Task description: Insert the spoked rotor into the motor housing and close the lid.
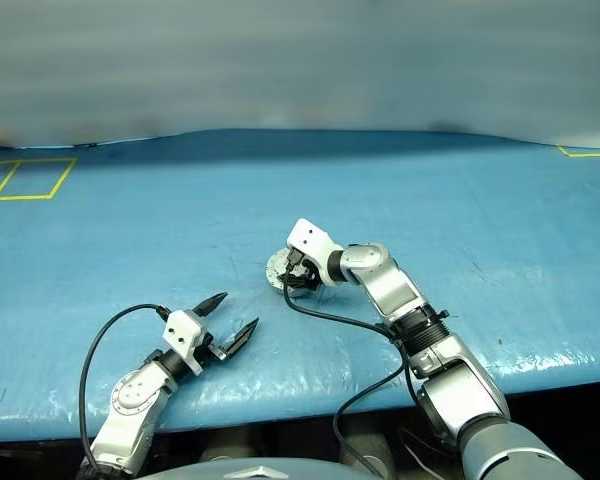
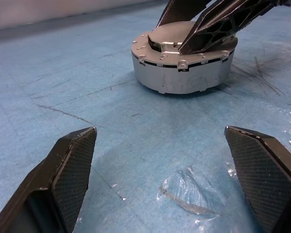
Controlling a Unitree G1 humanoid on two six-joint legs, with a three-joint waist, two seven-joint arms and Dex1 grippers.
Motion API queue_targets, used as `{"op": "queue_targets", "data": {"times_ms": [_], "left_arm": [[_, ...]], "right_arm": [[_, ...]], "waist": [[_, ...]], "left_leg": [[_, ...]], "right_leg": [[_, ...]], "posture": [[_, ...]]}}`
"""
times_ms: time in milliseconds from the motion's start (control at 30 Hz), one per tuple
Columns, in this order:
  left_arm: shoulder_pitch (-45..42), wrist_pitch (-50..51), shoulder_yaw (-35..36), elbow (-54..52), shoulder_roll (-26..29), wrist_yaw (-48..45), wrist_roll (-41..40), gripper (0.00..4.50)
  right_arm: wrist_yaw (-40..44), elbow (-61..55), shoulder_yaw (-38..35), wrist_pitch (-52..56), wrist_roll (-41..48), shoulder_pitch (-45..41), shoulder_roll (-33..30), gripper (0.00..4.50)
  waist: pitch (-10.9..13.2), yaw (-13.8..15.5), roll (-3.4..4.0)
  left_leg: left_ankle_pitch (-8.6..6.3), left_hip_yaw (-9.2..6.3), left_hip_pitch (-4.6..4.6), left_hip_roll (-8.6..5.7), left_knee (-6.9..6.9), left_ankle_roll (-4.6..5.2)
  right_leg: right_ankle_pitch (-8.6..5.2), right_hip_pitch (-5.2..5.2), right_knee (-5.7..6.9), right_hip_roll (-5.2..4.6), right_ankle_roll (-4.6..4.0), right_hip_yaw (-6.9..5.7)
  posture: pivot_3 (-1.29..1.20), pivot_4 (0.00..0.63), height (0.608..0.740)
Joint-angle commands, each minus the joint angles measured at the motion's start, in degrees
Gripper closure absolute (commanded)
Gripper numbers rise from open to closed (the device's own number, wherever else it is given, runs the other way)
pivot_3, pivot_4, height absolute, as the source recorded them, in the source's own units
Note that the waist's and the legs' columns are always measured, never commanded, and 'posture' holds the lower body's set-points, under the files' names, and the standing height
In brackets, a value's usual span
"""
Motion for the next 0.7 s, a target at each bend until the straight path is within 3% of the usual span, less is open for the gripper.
{"op": "queue_targets", "data": {"times_ms": [33, 333, 700], "left_arm": [[-0.06, 0.10, -0.18, 0.22, 0.06, -0.25, 0.08, 0.00], [-0.45, -0.37, -0.16, 1.13, -0.10, -0.52, -0.06, 0.00], [-1.02, -1.92, -0.02, 3.35, -0.30, -0.83, 0.05, 0.00]], "right_arm": [[-2.81, 7.63, 3.38, 2.84, -6.34, 3.37, -2.46, 1.49], [0.92, 6.42, -1.77, 5.55, 0.08, 2.93, -0.86, 1.49], [4.56, -2.54, -10.27, 13.71, 10.99, 1.76, 1.46, 1.49]], "waist": [[-0.03, 0.01, -0.01], [-0.03, 0.15, -0.02], [0.12, 0.21, 0.17]], "left_leg": [[0.00, 0.05, 0.01, 0.00, 0.01, 0.00], [0.00, 0.09, 0.01, 0.01, 0.01, 0.00], [-0.23, -0.07, -0.64, -0.12, -0.04, 0.03]], "right_leg": [[0.00, 0.00, 0.00, -0.22, 0.00, -0.24], [0.00, 0.00, -0.01, -0.76, 0.01, -1.10], [0.07, -0.16, -0.13, -0.62, -0.31, -1.77]], "posture": [[0.00, 0.150, 0.740], [0.00, 0.150, 0.740], [0.00, 0.150, 0.740]]}}
